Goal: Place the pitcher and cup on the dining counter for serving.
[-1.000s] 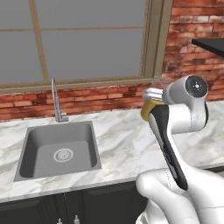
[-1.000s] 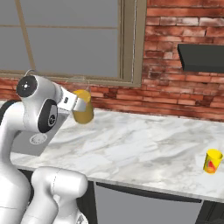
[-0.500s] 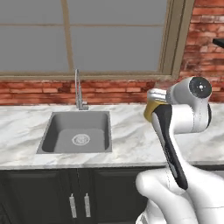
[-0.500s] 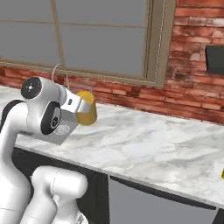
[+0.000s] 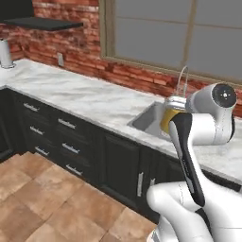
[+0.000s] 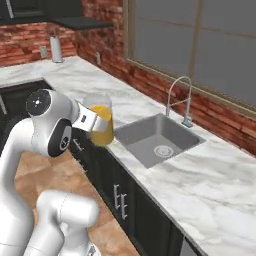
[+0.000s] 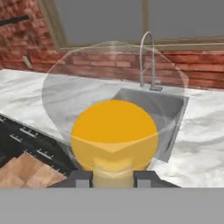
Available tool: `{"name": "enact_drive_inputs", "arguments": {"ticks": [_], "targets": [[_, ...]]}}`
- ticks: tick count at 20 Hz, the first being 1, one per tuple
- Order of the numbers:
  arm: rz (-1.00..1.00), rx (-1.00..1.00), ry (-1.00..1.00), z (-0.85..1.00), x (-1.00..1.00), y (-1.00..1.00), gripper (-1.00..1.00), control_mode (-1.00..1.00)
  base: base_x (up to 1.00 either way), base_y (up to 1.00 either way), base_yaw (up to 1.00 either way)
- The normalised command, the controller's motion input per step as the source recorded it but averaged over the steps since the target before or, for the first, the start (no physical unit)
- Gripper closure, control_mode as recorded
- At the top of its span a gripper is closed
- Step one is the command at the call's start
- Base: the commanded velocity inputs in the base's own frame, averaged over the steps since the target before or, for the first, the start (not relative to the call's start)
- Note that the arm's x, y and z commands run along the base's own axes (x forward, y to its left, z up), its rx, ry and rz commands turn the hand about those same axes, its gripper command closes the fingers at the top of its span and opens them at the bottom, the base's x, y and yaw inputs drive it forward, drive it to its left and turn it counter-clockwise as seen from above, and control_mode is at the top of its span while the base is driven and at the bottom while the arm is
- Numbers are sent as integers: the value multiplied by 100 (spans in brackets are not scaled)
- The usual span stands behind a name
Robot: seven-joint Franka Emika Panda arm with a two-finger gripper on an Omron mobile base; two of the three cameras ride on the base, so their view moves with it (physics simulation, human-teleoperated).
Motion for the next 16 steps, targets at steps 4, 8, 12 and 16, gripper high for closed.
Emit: {"name": "enact_drive_inputs", "arguments": {"ticks": [4, 8, 12, 16], "targets": [[0, 0, 0, 0, 0, 0, 100, 100, -9, 0, 100], [0, 0, 0, 0, 0, 0, 100, 100, -4, 0, 100], [0, 0, 0, 0, 0, 0, 100, 100, -2, 0, 100], [0, 0, 0, 0, 0, 0, 100, 100, 0, 0, 100]]}}
